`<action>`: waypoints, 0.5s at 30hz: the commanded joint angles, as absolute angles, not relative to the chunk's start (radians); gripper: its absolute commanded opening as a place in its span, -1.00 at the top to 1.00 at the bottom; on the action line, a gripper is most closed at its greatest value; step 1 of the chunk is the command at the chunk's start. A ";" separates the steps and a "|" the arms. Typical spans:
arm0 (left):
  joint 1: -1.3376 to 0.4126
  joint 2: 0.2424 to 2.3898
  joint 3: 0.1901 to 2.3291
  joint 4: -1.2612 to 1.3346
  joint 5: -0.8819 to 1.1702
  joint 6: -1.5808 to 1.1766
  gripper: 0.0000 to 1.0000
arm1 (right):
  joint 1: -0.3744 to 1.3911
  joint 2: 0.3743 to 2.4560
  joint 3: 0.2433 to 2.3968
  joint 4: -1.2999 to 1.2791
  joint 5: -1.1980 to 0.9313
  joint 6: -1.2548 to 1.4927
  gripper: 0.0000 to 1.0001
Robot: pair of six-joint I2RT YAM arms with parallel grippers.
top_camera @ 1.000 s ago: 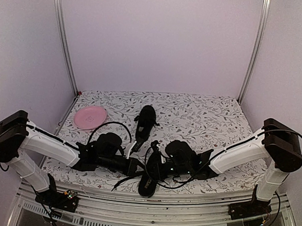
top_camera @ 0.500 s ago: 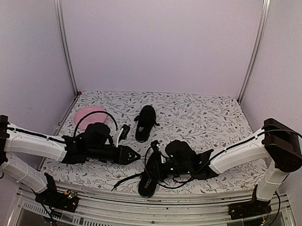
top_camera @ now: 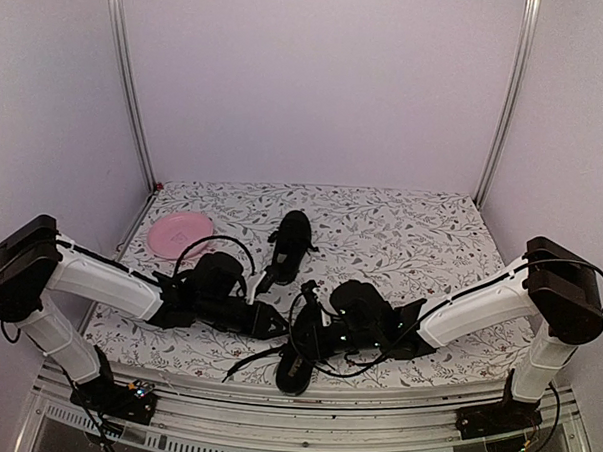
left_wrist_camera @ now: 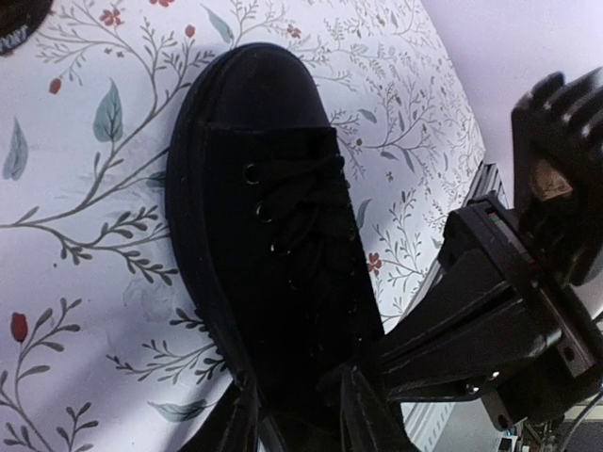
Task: Tie the shoes
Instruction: Tie the loops with the shoelace on the shoe.
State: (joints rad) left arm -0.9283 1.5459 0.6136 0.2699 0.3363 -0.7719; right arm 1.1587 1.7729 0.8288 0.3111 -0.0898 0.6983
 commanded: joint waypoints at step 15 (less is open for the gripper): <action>-0.918 1.595 0.624 0.368 0.400 -0.803 0.49 | 1.157 1.765 0.810 0.302 -0.052 0.699 0.96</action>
